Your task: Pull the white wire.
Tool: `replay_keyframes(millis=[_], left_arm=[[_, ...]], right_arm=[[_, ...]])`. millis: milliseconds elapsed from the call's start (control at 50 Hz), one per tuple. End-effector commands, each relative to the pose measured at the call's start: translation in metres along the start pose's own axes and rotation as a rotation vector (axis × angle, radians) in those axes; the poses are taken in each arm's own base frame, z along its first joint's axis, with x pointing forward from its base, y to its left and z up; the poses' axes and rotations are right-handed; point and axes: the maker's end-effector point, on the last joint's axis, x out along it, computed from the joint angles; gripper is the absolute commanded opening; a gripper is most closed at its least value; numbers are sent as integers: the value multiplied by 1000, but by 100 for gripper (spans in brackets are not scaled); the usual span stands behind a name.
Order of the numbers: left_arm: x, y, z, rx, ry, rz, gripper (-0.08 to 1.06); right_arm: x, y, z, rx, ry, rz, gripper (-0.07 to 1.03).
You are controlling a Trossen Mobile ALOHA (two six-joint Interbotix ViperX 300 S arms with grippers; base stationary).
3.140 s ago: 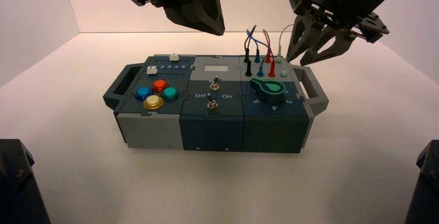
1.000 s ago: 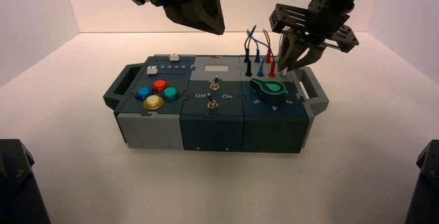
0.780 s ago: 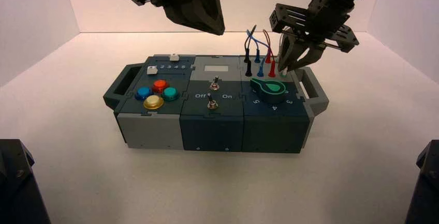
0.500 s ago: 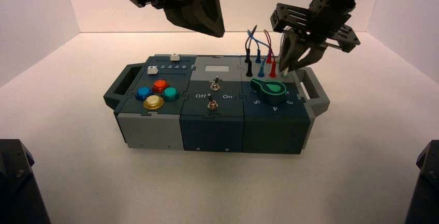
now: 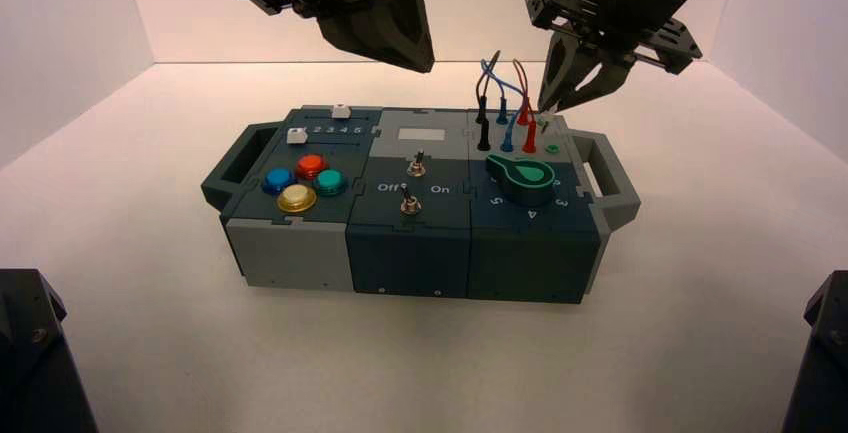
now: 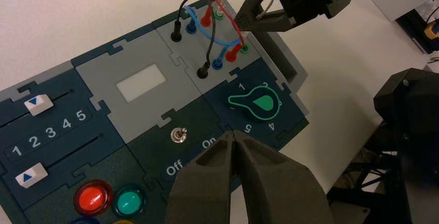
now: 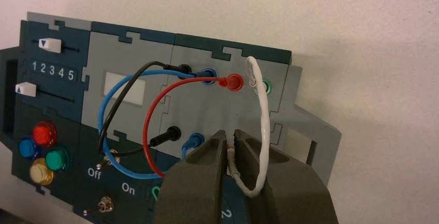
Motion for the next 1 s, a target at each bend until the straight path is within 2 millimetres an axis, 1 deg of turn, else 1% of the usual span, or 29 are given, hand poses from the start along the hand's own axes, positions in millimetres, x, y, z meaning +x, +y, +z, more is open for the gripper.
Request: replay_keyframes(millis=[20,200,340,400,520,540,640,720,780,900,1000], left_arm=[[-4,-6,15,5,-42,-15,-3],[-4,-6,16,12,-44,-13,-3],[-3,-6,18,20,-46,-12,-3],[-3,-6,19,26,-45,-9,-3],[-1,-6,19,42,-45,-8,-3],[0,-6,20,45,-45,-8,-3],[4,-6,21,56,-39,-3,-3],[5,-7,24,58,-40,-4,-3],[7,-8,26,58,-39,-3,-3],[9,-10,32,58,-44,-5,-3],[9,-12,37,58,-52,-7,-3]], right_arm=[[-12,5,12,-9,-43,16,-2],[-25,-1,9,-32,-48,4,-2],[-32,-10,1,-62,-38,-23,-2],[-32,-16,-4,-83,-21,-40,-2],[-30,-19,-10,-105,10,-55,-1],[-31,-19,-10,-107,12,-55,1],[-33,-18,-12,-108,29,-53,21],[-35,-16,-12,-113,38,-49,22],[-38,-15,-12,-113,49,-46,26],[-43,-13,-13,-117,56,-41,45],[-46,-10,-11,-121,62,-38,46]])
